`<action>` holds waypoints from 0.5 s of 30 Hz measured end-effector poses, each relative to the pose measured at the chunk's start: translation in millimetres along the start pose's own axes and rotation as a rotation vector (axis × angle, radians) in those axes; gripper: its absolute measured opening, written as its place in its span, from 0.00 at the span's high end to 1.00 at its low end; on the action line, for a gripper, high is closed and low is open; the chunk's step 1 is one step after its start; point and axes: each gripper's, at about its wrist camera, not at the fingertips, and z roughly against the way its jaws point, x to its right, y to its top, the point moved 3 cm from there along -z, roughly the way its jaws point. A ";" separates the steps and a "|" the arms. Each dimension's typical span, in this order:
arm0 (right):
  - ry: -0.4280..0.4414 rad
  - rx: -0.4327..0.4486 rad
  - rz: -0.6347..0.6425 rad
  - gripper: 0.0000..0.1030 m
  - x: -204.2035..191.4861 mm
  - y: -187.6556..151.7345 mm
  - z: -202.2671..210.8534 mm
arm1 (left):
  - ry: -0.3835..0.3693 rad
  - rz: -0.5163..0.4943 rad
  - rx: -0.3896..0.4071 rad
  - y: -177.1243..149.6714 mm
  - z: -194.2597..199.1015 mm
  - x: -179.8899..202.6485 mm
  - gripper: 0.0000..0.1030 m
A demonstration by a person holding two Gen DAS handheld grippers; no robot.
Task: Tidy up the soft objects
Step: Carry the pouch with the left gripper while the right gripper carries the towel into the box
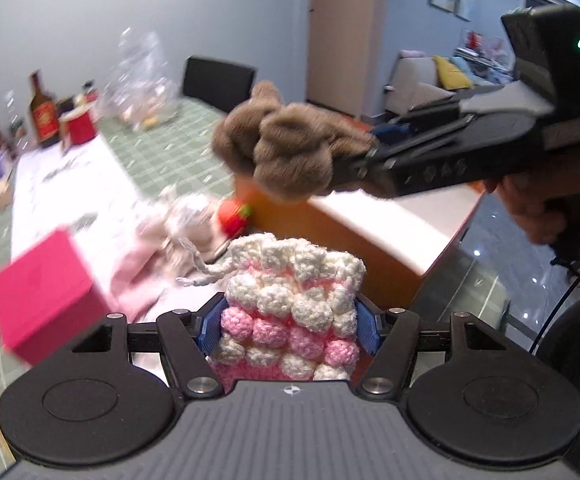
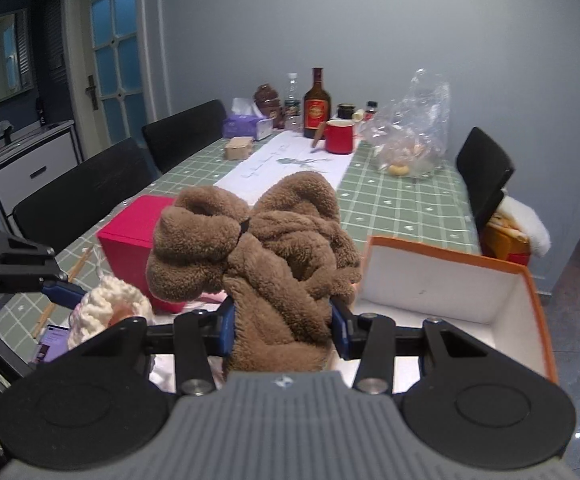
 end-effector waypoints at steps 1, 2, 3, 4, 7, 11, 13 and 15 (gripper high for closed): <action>-0.019 0.003 -0.004 0.56 6.6 -1.0 3.7 | -0.013 -0.017 0.007 8.6 -2.8 7.1 0.28; -0.038 0.004 -0.008 0.56 13.5 -2.3 7.1 | -0.024 -0.036 0.013 17.2 -6.3 14.5 0.28; -0.054 0.005 -0.013 0.56 20.3 -3.8 10.5 | -0.031 -0.054 0.019 24.5 -10.1 20.0 0.28; -0.070 0.008 -0.022 0.56 28.0 -6.0 15.4 | -0.035 -0.072 0.022 32.5 -14.6 25.8 0.28; -0.119 0.024 -0.055 0.56 51.7 -12.9 30.2 | -0.052 -0.099 0.025 49.9 -29.8 39.8 0.28; -0.166 0.032 -0.108 0.56 86.2 -26.1 45.6 | -0.060 -0.146 0.040 67.4 -43.1 57.0 0.28; -0.195 0.024 -0.126 0.56 99.4 -33.7 51.5 | -0.061 -0.164 0.038 73.5 -50.6 63.3 0.28; -0.218 0.013 -0.137 0.56 110.3 -41.0 56.2 | -0.062 -0.179 0.032 76.6 -58.8 68.7 0.28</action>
